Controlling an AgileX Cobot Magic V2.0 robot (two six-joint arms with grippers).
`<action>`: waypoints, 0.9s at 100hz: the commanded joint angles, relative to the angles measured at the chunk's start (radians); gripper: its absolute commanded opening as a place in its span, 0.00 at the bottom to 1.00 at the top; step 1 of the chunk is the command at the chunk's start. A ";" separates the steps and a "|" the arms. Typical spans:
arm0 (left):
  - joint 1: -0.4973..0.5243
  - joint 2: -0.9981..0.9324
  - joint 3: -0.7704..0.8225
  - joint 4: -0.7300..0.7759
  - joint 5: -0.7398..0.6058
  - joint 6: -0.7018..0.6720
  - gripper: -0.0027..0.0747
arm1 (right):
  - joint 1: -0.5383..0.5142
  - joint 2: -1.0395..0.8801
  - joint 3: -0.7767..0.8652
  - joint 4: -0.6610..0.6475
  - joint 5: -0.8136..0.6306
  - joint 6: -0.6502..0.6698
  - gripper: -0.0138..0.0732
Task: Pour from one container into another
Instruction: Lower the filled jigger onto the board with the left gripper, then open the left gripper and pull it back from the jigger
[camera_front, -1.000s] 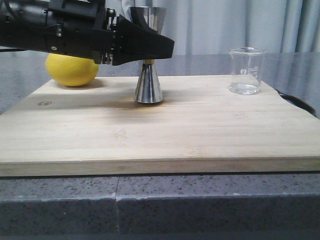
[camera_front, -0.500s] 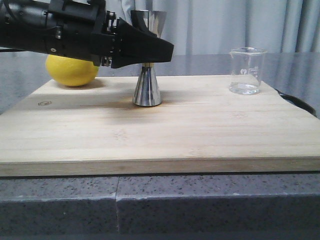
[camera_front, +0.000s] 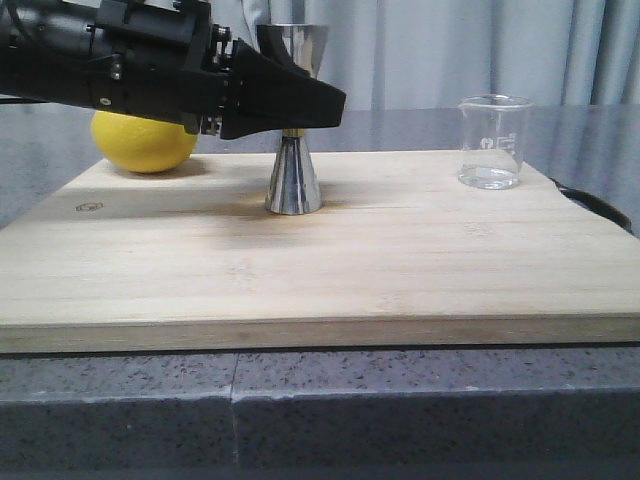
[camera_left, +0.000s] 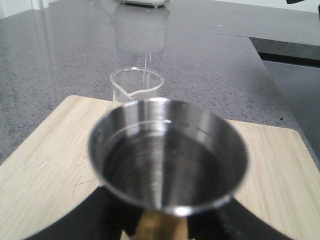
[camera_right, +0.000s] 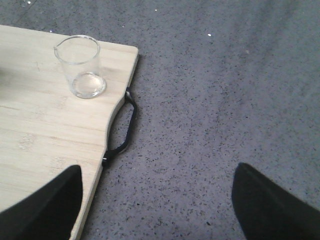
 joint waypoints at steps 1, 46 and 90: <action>-0.006 -0.040 -0.022 -0.053 0.059 0.003 0.43 | 0.001 -0.001 -0.036 -0.026 -0.068 -0.011 0.77; -0.006 -0.101 -0.054 0.150 -0.048 -0.239 0.78 | 0.001 -0.001 -0.036 -0.026 -0.068 -0.011 0.77; -0.006 -0.377 -0.169 0.888 -0.146 -0.997 0.78 | 0.001 -0.001 -0.036 -0.024 -0.060 -0.011 0.77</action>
